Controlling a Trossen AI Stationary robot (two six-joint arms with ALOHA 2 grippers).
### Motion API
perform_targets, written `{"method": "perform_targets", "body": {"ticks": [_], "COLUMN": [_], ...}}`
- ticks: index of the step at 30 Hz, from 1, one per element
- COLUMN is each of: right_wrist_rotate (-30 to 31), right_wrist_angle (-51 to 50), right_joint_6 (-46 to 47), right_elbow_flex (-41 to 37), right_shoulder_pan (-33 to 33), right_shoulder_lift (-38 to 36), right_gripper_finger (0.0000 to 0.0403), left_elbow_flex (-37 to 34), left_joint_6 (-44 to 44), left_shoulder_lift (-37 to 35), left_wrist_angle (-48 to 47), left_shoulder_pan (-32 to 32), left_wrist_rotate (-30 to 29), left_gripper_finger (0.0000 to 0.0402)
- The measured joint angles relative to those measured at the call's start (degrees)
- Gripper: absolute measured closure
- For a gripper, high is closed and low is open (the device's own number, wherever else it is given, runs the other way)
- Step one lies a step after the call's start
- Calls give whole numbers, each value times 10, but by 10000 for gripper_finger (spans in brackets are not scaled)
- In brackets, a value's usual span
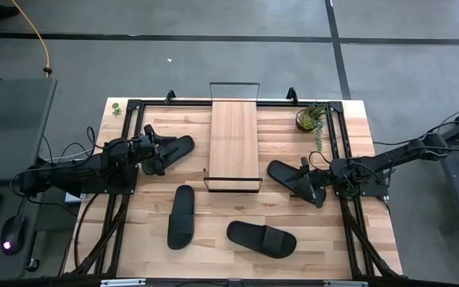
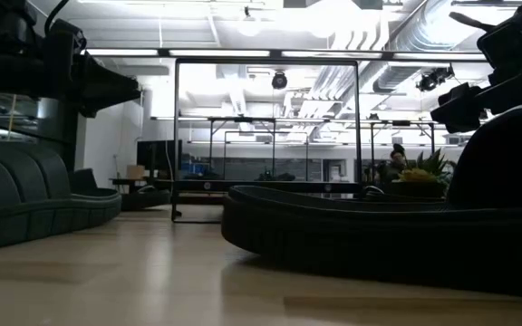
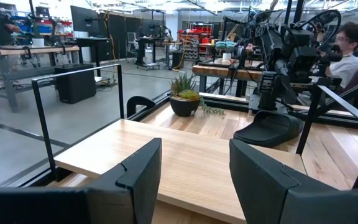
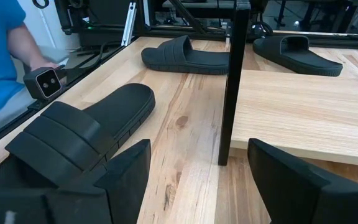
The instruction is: Pick and place slides into the shelf
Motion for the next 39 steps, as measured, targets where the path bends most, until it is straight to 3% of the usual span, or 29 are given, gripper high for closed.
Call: {"method": "perform_targets", "body": {"ticks": [39], "right_wrist_rotate": [0], "right_wrist_angle": [0], "right_joint_6": [0], "right_elbow_flex": [0], "right_shoulder_pan": [0], "right_shoulder_lift": [0], "right_gripper_finger": [144], "left_elbow_flex": [0], "left_joint_6": [12], "left_shoulder_lift": [0], "left_wrist_angle": [8], "left_shoulder_pan": [0], "left_wrist_rotate": [0], "left_gripper_finger": [229]}}
